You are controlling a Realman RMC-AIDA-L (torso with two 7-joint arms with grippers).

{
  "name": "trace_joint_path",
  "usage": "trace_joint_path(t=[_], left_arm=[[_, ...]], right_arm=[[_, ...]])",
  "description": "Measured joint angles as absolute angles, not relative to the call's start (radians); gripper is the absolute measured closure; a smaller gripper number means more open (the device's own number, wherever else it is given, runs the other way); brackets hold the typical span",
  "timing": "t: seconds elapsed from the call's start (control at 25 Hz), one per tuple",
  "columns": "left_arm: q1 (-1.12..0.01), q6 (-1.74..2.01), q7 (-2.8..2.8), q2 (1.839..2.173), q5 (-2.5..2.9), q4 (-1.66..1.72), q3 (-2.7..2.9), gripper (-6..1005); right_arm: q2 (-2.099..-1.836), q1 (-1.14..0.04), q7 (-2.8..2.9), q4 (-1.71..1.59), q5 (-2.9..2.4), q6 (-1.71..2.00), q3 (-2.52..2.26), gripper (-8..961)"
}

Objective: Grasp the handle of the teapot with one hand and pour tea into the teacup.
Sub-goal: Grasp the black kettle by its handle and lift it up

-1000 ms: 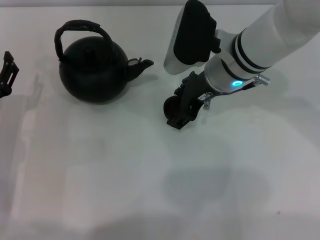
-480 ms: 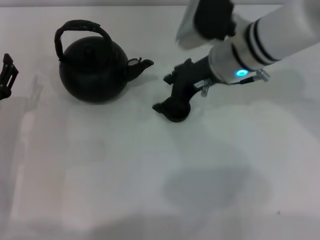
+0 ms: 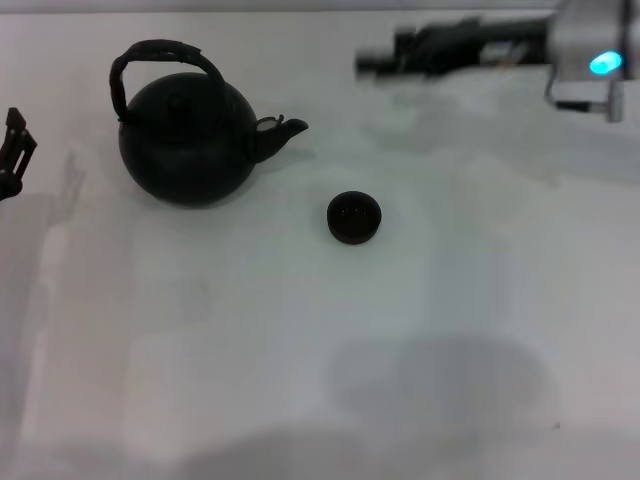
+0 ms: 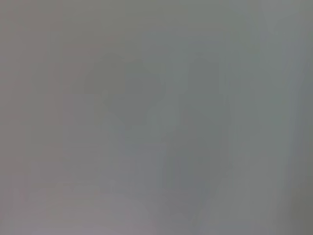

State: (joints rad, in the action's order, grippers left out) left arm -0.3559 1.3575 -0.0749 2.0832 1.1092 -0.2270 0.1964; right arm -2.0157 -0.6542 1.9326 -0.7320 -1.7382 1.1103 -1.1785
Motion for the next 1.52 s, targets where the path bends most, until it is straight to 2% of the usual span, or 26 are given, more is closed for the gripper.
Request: trace_joint_path(t=[0.16,0.24,0.52,0.76,0.92,1.24,1.52], left_arm=[[-0.356,1.363,-0.075,2.083,1.109,-0.227,0.196,111],[-0.357,1.363,-0.075,2.083,1.109,-0.227,0.196,112],[-0.365,1.366,-0.075,2.083,1.110,-0.227,0.196,112],[-0.365,1.393,-0.076,2.085,1.114,-0.236,0.197,112],[-0.349,1.420,-0.076,2.086,1.126,-0.247,0.205,112],[-0.276,1.479,-0.076,2.088,1.200,-0.260,0.262,111],[-0.306,1.477,-0.077,2.088,1.203,-0.279,0.317,111]], right_arm=[[-2.007,-0.611,1.772,-0.511,-1.380,1.218,-0.926,76],[-2.013,-0.570,1.686,-0.371,-1.164,1.263,-0.785,76],[-2.023,-0.540,1.260,-0.153,-0.823,1.292,-0.738,77],[-2.027,-0.617,0.491,0.049,-0.605,1.271,-0.714,77],[-2.028,-0.672,0.202,0.136,-0.543,1.205,-0.553,76],[-2.028,-0.681,0.210,0.106,-0.576,1.164,-0.527,81],[-2.028,-0.686,0.239,0.085,-0.576,1.122,-0.521,83]])
